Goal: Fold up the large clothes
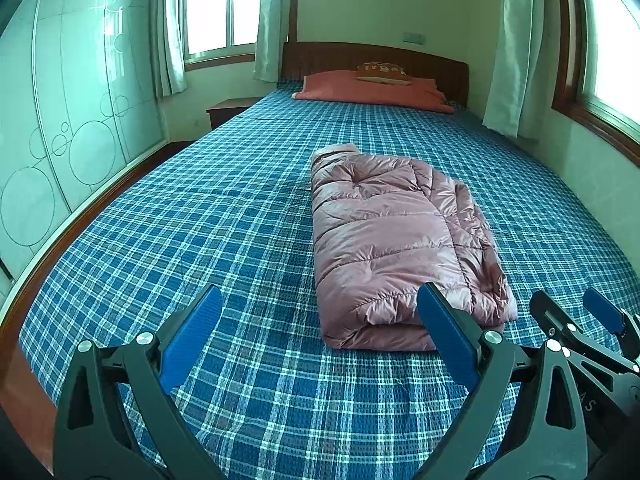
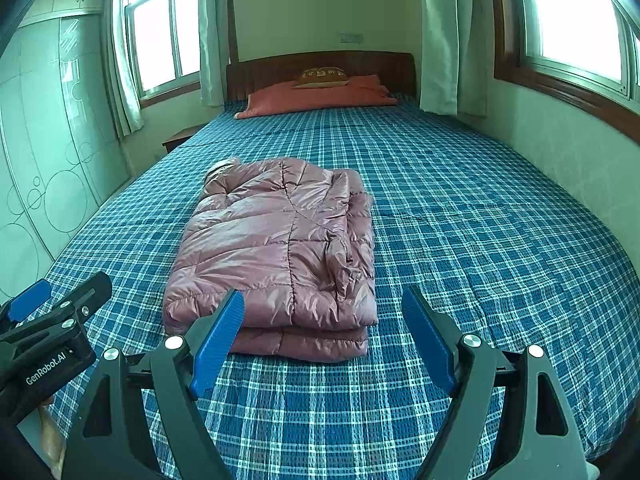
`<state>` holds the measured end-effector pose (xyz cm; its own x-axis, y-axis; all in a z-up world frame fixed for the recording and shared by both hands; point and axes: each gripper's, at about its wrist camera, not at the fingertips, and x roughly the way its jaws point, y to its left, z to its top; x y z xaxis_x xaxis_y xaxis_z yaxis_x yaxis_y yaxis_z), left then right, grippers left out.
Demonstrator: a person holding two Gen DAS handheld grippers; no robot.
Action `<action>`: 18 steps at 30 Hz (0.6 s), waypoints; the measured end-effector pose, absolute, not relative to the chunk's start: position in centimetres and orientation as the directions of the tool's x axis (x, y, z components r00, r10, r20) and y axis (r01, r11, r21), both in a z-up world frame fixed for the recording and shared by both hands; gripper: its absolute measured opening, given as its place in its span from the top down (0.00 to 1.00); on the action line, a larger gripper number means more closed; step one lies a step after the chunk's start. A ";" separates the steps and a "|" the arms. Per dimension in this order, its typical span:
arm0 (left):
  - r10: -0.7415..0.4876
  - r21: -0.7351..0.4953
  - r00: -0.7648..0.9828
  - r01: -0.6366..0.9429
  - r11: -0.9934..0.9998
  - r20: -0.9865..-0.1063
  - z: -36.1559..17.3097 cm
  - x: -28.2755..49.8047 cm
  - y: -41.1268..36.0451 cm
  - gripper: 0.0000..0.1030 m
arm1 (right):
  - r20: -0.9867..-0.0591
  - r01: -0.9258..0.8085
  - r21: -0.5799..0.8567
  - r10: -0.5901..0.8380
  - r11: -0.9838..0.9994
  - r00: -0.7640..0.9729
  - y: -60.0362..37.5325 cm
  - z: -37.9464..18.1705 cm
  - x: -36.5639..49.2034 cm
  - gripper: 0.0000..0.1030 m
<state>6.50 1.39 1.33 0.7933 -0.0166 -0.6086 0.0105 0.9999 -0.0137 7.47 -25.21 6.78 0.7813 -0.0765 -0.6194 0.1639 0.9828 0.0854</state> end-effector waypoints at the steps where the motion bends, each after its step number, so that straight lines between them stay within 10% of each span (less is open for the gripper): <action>1: -0.016 -0.014 0.794 0.010 1.000 -0.607 1.3 6.5 1.3 0.05 | -0.619 0.164 0.086 -0.077 0.983 0.782 -25.2 6.8 7.5 0.23; 18: 0.005 0.003 0.801 -0.004 1.000 -0.599 1.4 6.4 1.2 0.05 | -0.617 0.157 0.085 -0.072 0.984 0.784 -25.3 6.9 7.4 0.23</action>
<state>6.44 1.22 1.43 0.8005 0.0048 -0.5993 -0.0040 1.0000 0.0027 7.45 -25.33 6.87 0.7839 -0.0719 -0.6167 0.1572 0.9839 0.0851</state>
